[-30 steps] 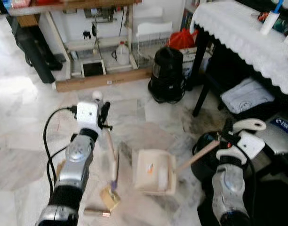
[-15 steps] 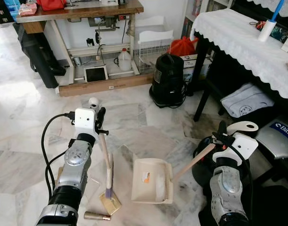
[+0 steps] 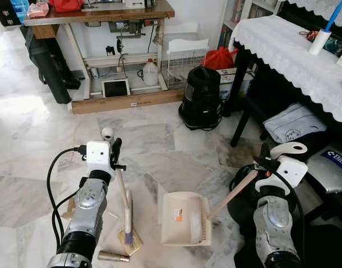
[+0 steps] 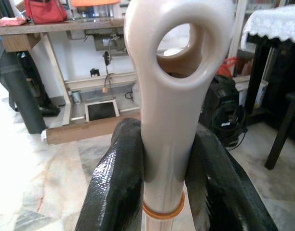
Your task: Sweep floor
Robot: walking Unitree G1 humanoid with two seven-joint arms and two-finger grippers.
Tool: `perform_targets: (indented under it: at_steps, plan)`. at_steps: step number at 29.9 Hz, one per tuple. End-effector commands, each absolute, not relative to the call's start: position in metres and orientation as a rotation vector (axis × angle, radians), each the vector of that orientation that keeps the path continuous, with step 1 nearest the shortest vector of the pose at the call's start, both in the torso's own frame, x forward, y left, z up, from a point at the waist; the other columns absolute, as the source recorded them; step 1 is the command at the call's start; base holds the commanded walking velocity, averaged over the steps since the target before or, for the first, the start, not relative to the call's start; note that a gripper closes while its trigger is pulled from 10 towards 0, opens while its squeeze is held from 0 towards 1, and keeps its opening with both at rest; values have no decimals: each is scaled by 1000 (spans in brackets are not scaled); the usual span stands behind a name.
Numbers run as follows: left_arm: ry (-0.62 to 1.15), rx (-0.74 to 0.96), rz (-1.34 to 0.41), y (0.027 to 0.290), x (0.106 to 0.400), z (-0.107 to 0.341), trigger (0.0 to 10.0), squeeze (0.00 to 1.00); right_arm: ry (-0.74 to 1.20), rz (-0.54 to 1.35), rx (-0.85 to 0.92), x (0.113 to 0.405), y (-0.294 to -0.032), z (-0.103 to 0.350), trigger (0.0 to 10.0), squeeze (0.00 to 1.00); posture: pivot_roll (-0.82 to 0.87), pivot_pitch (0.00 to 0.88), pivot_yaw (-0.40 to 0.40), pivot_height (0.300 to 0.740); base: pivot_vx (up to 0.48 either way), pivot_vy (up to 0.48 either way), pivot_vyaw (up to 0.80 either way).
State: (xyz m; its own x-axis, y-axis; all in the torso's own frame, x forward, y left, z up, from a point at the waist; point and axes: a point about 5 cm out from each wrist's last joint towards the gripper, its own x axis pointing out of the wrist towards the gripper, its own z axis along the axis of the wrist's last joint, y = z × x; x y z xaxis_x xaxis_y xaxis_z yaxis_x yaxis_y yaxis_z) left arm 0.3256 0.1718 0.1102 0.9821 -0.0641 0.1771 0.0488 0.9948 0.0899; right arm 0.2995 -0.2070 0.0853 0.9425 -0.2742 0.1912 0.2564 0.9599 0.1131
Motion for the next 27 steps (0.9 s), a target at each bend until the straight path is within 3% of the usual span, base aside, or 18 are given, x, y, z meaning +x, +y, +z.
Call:
perform_targets:
  at_steps: [1,12,27]
  plan:
    - [-253,94,-45,175,324,122,10000,0,-256,-242,93,309,-199,99,10000,0,145,0,-71,740,0,0,756]
    - [-278,113,-26,180,326,133,10000,0,-247,-181,132,317,-179,101,10000,0,171,0,-81,740,0,0,748]
    - [-284,109,-78,167,327,137,10000,0,-236,-234,136,310,-188,95,10000,0,137,4,-54,740,0,0,713]
